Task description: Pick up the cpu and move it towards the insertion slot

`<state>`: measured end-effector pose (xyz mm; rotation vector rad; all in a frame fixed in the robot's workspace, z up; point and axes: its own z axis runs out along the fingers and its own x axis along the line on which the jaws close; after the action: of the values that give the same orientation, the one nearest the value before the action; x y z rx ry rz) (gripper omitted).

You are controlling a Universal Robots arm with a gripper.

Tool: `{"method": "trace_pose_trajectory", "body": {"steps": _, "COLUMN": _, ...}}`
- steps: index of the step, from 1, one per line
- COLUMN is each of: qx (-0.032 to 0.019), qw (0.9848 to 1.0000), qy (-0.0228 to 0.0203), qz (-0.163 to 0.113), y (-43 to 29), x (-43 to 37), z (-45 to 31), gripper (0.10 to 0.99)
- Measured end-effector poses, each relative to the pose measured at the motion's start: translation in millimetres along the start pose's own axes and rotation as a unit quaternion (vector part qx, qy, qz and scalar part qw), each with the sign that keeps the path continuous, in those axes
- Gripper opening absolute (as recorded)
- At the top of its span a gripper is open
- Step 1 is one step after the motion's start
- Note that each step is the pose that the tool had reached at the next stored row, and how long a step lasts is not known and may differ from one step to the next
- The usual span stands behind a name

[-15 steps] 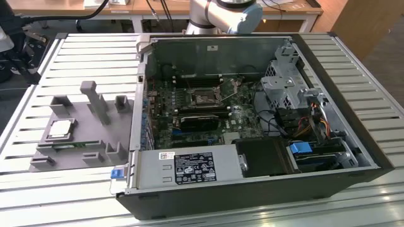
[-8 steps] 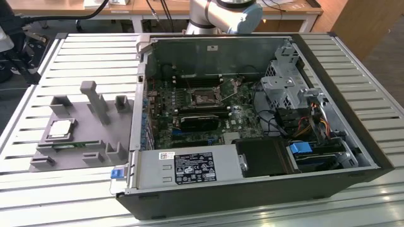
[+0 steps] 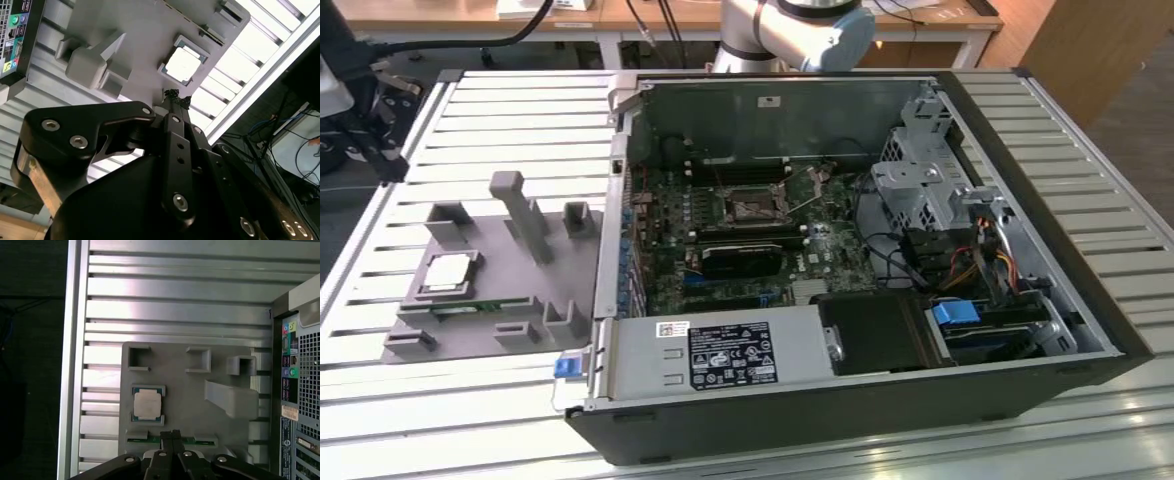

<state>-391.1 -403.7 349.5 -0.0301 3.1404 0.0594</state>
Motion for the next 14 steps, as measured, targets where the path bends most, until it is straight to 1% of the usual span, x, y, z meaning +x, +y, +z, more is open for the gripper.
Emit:
{"method": "trace_pose_trajectory", "body": {"steps": 5, "qx": 0.0000, "qw": 1.0000, "qy": -0.0010, "qz": 0.000, "y": -0.3, "x": 0.6, "z": 7.1, "gripper": 0.102}}
{"method": "trace_pose_trajectory", "body": {"steps": 14, "qx": 0.0001, "qw": 1.0000, "qy": -0.0036, "qz": 0.000, "y": -0.8, "x": 3.7, "z": 23.3, "gripper": 0.102}}
